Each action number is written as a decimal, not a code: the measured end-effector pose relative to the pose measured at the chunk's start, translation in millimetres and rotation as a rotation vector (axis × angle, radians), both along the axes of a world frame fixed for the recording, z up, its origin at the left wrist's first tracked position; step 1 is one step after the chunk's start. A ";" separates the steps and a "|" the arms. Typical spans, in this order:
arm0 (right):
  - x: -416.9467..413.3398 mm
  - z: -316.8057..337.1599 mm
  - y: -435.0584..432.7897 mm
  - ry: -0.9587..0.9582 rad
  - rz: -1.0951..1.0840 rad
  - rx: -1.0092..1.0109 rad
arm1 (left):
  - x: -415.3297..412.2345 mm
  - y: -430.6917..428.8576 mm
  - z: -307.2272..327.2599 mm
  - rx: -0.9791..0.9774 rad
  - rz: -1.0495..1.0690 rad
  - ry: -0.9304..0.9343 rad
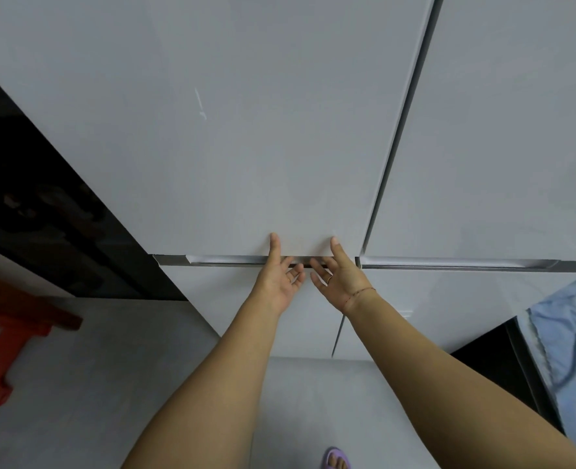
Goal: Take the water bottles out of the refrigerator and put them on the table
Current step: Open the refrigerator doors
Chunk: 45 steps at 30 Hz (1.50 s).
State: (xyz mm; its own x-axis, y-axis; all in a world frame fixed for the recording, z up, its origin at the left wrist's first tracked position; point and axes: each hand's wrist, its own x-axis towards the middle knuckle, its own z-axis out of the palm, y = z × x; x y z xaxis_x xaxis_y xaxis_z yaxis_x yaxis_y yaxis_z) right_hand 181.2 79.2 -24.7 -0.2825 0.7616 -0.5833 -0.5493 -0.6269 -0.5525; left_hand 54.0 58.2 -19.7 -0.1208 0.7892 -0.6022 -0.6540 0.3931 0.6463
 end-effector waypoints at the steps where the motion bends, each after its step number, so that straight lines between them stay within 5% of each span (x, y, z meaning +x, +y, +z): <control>1: -0.5 -0.2 -0.6 -0.002 -0.001 0.001 | -0.5 0.5 -0.9 -0.004 0.001 0.002; 23: -13.2 -5.8 -57.0 -0.155 -0.069 0.057 | -9.9 -39.2 -0.9 0.016 -0.139 0.082; 30: 17.5 -8.6 -133.7 -0.536 -0.095 0.208 | -32.3 -107.4 17.7 0.001 -0.304 0.163; 36: 31.2 39.3 -181.4 -0.759 0.155 0.662 | -35.5 -172.1 35.8 0.062 -0.261 0.493; 45: 18.2 43.3 -250.8 -0.799 0.243 0.754 | -35.0 -263.1 115.1 0.612 -0.123 0.925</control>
